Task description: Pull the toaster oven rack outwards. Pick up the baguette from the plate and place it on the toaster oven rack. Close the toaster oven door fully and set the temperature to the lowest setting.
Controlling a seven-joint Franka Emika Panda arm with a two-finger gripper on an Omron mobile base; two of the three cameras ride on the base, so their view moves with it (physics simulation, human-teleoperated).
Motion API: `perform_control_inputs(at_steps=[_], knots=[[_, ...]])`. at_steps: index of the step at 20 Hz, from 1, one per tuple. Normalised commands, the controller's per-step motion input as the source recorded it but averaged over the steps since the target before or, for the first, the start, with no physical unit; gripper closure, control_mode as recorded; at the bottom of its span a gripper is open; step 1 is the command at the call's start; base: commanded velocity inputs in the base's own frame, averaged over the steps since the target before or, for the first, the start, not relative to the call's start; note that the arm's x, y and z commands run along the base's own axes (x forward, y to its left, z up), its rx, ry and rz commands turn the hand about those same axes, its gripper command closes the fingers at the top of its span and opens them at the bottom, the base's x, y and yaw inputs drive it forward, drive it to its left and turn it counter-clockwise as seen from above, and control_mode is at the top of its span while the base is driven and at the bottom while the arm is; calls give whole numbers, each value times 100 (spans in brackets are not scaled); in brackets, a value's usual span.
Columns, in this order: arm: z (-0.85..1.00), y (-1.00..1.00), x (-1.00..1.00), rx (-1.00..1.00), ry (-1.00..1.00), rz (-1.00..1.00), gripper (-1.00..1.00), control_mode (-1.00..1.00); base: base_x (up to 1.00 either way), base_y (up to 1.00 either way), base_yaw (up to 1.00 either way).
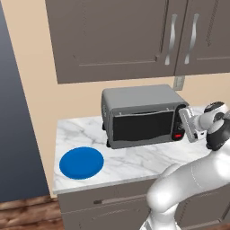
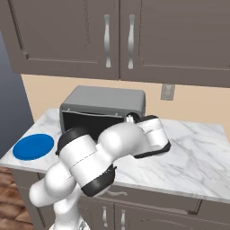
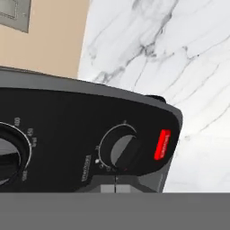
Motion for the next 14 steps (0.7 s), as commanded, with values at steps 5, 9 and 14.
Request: perform_control_inputs(at_steps=[5,9,14], knots=[[-37,-100,0,-31,14,53,100,-100,0,0,0],[-34,-100,0,-31,13,51,100,-100,0,0,0],[-29,-92,0,-31,3,42,100,-100,0,0,0]])
